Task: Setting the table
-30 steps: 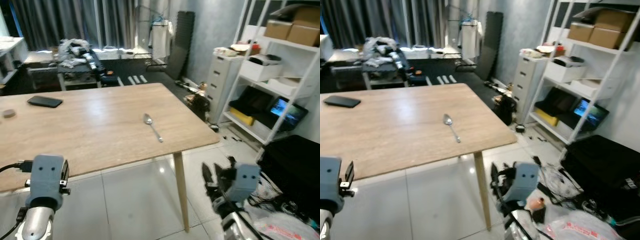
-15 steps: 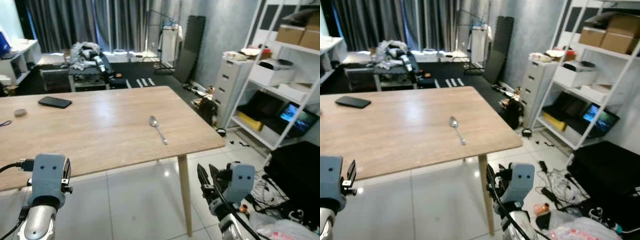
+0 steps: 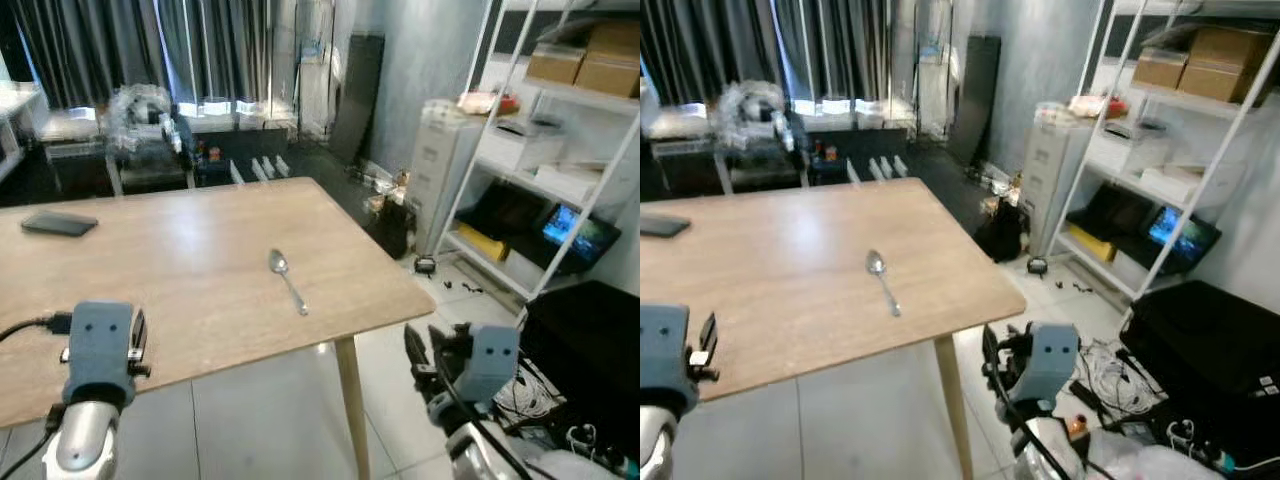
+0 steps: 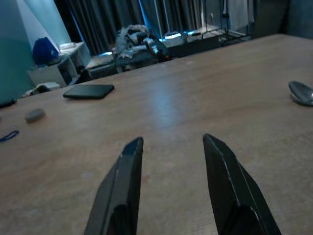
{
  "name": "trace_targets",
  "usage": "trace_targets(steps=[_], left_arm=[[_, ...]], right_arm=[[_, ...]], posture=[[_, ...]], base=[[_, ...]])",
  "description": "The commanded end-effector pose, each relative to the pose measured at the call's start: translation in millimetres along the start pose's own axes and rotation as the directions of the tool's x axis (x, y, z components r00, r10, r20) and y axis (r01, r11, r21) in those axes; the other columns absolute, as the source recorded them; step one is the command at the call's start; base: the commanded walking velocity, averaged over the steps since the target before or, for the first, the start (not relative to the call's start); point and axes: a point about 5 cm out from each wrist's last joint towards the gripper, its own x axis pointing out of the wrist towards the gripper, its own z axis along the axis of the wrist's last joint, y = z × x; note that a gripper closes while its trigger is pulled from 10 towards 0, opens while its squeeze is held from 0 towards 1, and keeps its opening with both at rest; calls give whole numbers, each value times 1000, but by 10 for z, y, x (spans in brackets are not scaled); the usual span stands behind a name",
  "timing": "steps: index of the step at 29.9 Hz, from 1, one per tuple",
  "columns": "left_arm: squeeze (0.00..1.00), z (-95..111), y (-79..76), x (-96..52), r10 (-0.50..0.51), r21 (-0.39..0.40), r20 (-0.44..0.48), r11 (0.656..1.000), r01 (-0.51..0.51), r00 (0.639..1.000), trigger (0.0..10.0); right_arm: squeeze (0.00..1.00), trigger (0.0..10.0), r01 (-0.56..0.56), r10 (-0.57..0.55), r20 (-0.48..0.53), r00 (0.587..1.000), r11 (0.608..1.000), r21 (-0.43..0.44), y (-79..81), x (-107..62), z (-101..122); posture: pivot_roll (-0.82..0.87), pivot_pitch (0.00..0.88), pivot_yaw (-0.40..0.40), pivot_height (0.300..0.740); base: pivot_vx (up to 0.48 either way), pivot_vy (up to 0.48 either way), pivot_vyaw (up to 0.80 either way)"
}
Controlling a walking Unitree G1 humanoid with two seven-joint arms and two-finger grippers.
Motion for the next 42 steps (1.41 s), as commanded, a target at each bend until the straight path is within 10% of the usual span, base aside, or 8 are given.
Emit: trace_targets(steps=[1, 30, 38, 42], left_arm=[[0, -37, 52, -10, 12, 10, -17, 1000, -12, 1000, 10000], [0, -367, -203, -325, -153, 48, -156, 985, 163, 976, 10000], [0, -337, -379, -417, -444, 81, -145, 886, 457, 884, 10000], [0, -134, -137, -410, -650, 11, -127, 755, 656, 750, 10000]], right_arm=[[0, 10000, -7, 7, -14, 1000, 1000, 5, 41, -8, -30], [0, 10000, -314, 302, -219, 928, 949, -22, 325, -143, -209], [0, 10000, -350, 345, -296, 891, 936, 36, 494, -179, -252], [0, 10000, -406, 401, -365, 840, 911, 67, 598, -214, -285]], posture=[[69, 7, 23, 740], [76, 12, 26, 740], [85, 12, 21, 740], [99, 20, 19, 740]], base=[[458, 0, 0], [250, 0, 0], [0, 0, 0], [0, 0, 0]])
